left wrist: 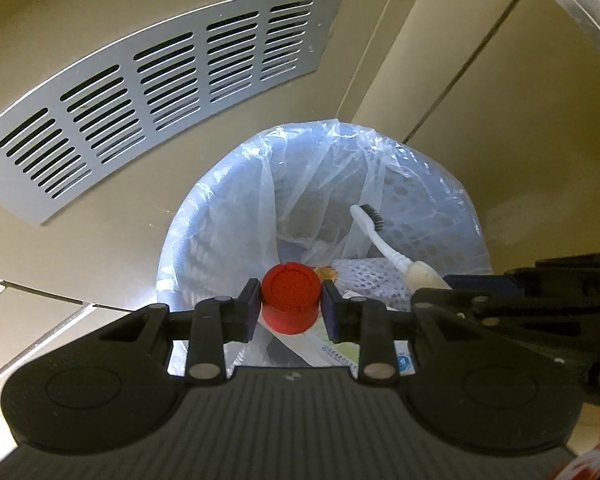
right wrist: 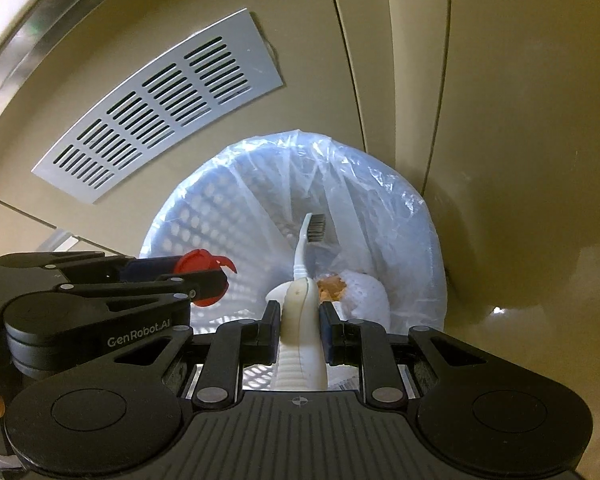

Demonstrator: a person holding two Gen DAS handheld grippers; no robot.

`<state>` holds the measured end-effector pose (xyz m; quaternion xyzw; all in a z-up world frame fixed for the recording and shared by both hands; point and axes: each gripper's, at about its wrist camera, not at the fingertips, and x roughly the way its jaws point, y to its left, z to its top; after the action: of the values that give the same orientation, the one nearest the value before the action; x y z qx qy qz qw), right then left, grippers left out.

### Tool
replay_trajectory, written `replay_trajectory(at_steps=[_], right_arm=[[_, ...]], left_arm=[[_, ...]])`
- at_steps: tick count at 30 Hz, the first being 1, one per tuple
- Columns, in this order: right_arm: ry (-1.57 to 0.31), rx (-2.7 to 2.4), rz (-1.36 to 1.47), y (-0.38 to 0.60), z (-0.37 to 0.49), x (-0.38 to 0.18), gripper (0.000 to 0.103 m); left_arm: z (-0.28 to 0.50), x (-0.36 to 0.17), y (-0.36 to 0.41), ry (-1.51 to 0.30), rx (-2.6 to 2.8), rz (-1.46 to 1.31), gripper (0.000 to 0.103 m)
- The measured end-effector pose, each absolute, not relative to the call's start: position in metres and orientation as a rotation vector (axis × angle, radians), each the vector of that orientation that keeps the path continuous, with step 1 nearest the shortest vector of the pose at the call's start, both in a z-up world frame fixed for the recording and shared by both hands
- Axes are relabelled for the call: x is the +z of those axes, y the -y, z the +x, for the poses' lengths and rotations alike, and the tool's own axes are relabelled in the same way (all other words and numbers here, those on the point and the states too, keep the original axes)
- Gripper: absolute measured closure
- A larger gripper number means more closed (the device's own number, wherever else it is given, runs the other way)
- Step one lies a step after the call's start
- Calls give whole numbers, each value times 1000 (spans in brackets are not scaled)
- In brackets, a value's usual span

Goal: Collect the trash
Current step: 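Open left tool to drop the red cap while right tool releases the toothbrush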

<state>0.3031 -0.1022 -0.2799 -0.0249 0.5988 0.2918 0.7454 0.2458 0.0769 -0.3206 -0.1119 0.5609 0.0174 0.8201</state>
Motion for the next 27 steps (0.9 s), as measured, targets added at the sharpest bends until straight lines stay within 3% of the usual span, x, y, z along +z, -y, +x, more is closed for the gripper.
replay_trajectory(at_steps=[5, 23, 25, 26, 27], right_arm=[[-1317, 634, -50, 103, 306, -282, 82], [-1314, 628, -29, 100, 311, -287, 81], [-1297, 633, -42, 99, 310, -286, 73], [-1287, 635, -51, 99, 309, -285, 59], [-1276, 631, -57, 99, 308, -284, 52]], left_arm=[[248, -322, -75, -1199, 17, -238, 62], [242, -311, -81, -1178, 34, -228, 62], [241, -310, -82, -1175, 40, -225, 62], [241, -310, -82, -1175, 40, -225, 62], [240, -309, -82, -1175, 46, -224, 63]])
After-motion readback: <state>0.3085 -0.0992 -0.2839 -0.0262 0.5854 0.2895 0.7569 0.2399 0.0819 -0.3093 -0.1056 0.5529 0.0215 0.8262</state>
